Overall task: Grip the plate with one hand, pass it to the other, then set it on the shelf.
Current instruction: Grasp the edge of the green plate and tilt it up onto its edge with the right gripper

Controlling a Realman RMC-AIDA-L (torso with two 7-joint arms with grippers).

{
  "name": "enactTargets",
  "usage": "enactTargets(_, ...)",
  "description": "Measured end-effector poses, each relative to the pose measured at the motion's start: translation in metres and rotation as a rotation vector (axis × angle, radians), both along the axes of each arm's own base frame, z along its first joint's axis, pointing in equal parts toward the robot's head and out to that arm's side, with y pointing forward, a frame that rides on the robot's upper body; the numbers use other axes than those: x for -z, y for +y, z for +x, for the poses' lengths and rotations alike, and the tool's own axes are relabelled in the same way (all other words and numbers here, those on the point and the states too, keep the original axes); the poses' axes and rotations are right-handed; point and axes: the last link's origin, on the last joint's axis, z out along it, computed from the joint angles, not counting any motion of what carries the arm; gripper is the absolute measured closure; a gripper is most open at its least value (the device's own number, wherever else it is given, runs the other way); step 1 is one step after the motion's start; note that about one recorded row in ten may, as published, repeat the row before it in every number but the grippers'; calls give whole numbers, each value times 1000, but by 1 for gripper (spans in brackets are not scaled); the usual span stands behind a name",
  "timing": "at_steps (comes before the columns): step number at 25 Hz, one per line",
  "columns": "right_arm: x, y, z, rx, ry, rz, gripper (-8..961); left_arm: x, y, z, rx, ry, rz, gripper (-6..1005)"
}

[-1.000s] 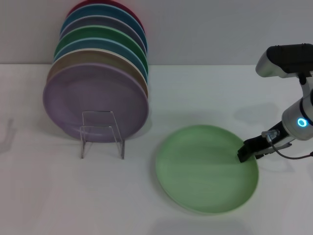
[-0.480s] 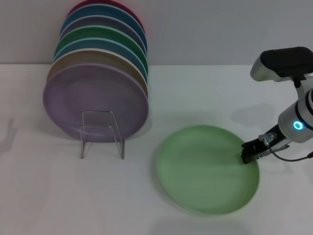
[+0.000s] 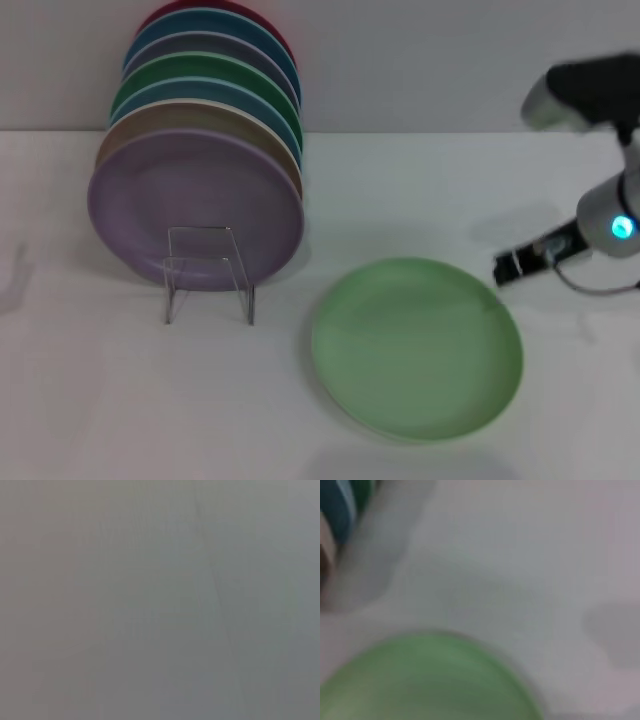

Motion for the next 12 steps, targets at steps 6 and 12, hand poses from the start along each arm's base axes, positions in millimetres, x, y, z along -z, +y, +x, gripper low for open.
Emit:
enactTargets(6, -33, -12, -26, -121, 81, 117, 947, -2, 0, 11, 72, -19, 18, 192)
enactTargets(12, -33, -15, -10, -64, 146, 130, 937, -2, 2, 19, 116, -26, 14, 192)
